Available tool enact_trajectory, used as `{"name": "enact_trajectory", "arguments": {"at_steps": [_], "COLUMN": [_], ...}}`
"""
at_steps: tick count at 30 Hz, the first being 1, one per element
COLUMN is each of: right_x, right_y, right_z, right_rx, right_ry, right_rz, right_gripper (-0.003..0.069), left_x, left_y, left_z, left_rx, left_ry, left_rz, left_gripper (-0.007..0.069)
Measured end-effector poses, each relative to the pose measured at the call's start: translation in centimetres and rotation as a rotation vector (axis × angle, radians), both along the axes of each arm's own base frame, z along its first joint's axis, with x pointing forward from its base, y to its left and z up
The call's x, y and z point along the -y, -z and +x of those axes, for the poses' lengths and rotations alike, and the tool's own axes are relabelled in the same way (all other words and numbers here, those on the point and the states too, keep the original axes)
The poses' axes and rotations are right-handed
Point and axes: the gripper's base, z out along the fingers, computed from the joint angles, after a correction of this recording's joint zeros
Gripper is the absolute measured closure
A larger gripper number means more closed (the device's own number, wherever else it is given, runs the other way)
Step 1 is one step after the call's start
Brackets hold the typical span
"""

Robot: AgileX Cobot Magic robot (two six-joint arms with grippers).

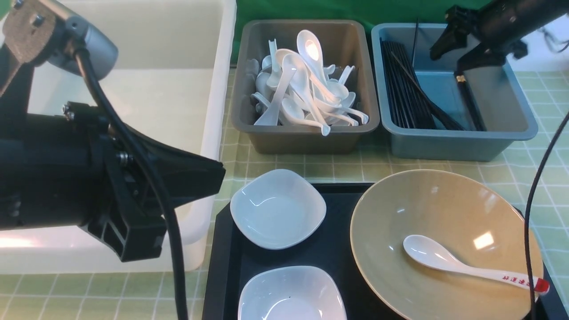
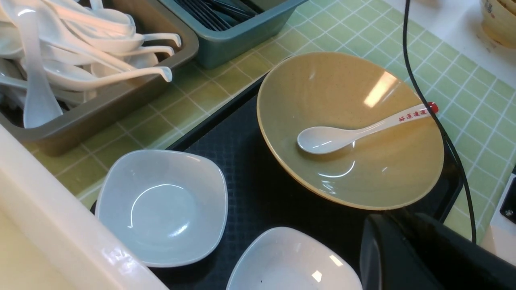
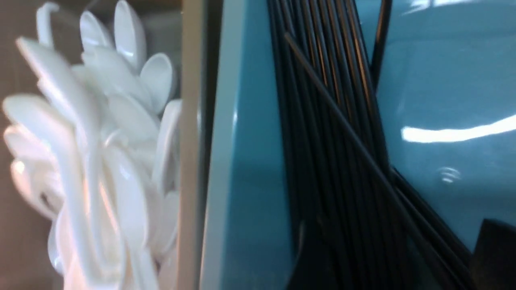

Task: On green table put chopsticks spoon bowls plates into blue grey white boxes.
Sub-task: 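Reach down and grasp the white spoon resting in the bowl with the right gripper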

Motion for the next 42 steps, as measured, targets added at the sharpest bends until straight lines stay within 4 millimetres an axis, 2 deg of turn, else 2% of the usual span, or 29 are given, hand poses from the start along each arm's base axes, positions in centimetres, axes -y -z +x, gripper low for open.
{"name": "enact_trajectory", "arguments": {"at_steps": [1, 2, 5, 8, 10, 11, 12, 13, 14, 15, 16, 18, 20, 23, 26, 27, 29, 30, 32, 33, 35, 42], "right_x": [0.1, 0.1, -0.5, -1.5, -2.6, -2.7, -3.9, -4.0, -5.4, -6.1, -6.2, -8.0, -9.0, -10.2, -11.2, -11.7, -12.2, -12.2, -11.8, -11.1, -10.5, -10.6], "right_y": [-2.2, -2.6, -8.8, -11.6, -12.4, -12.1, -11.7, -12.0, -10.6, -10.0, -10.2, -9.4, -9.0, -8.8, -7.3, -6.2, -2.1, -1.7, 1.1, 3.2, 5.2, 7.8], "right_z": [-1.1, -1.3, -5.0, -7.4, -9.2, -9.3, -10.6, -10.8, -12.3, -13.2, -13.4, -15.8, -17.5, -19.8, -21.2, -21.8, -23.1, -23.2, -23.8, -24.0, -23.9, -23.0], "right_rx": [0.029, 0.033, 0.121, 0.171, 0.187, 0.177, 0.168, 0.178, 0.163, 0.169, 0.181, 0.195, 0.197, 0.183, 0.129, 0.095, -0.048, -0.062, -0.165, -0.246, -0.308, -0.345], "right_ry": [-0.01, -0.012, -0.047, -0.089, -0.15, -0.157, -0.222, -0.23, -0.31, -0.37, -0.383, -0.582, -0.705, -0.792, -0.859, -0.891, -0.984, -0.993, -1.033, -1.039, -1.029, -1.015], "right_rz": [-0.029, -0.033, -0.065, -0.065, -0.054, -0.05, -0.037, -0.037, -0.035, -0.049, -0.055, -0.121, -0.203, -0.365, -0.44, -0.458, -0.531, -0.547, -0.613, -0.678, -0.742, -0.764], "right_gripper": [0.0163, 0.0163, 0.0162, 0.0162, 0.0162, 0.0162, 0.0162, 0.0162, 0.0162, 0.0162, 0.0162, 0.0162, 0.0162, 0.0162, 0.0162, 0.0162, 0.0162, 0.0162, 0.0162, 0.0162, 0.0162, 0.0164], "left_x": [0.0, 0.0, 0.0, 0.0, 0.0, 0.0, 0.0, 0.0, -0.1, -0.1, -0.1, -0.4, -0.7, -1.2, -1.5, -1.6, -1.8, -1.8, -1.9, -1.9, -1.9, -1.9], "left_y": [0.0, 0.0, -0.6, -1.3, -2.0, -2.1, -2.3, -2.3, -2.3, -2.2, -2.2, -2.4, -2.7, -3.3, -3.8, -3.9, -4.1, -4.1, -4.1, -4.1, -4.1, -4.1], "left_z": [0.0, 0.0, -0.2, -0.3, -0.5, -0.6, -0.8, -0.8, -1.1, -1.4, -1.5, -2.2, -2.8, -3.9, -4.8, -5.0, -5.4, -5.5, -5.6, -5.6, -5.6, -5.6], "left_rx": [-0.003, -0.004, 0.004, 0.02, 0.031, 0.029, 0.023, 0.021, 0.005, -0.005, -0.009, -0.002, 0.021, 0.064, 0.097, 0.106, 0.118, 0.119, 0.122, 0.12, 0.12, 0.12], "left_ry": [0.003, 0.004, 0.015, 0.021, 0.034, 0.036, 0.051, 0.054, 0.073, 0.085, 0.089, 0.101, 0.101, 0.1, 0.1, 0.1, 0.102, 0.102, 0.102, 0.104, 0.104, 0.104], "left_rz": [0.002, 0.002, 0.002, -0.004, -0.005, -0.004, 0.005, 0.006, 0.017, 0.026, 0.029, 0.035, 0.029, 0.013, 0.001, -0.002, -0.005, -0.005, -0.006, -0.005, -0.005, -0.005], "left_gripper": [0.0624, 0.0624, 0.0624, 0.0624, 0.0624, 0.0624, 0.0624, 0.0624, 0.0624, 0.0624, 0.0624, 0.0624, 0.0624, 0.0624, 0.0624, 0.0624, 0.0624, 0.0624, 0.0624, 0.0624, 0.0624, 0.0624]}}
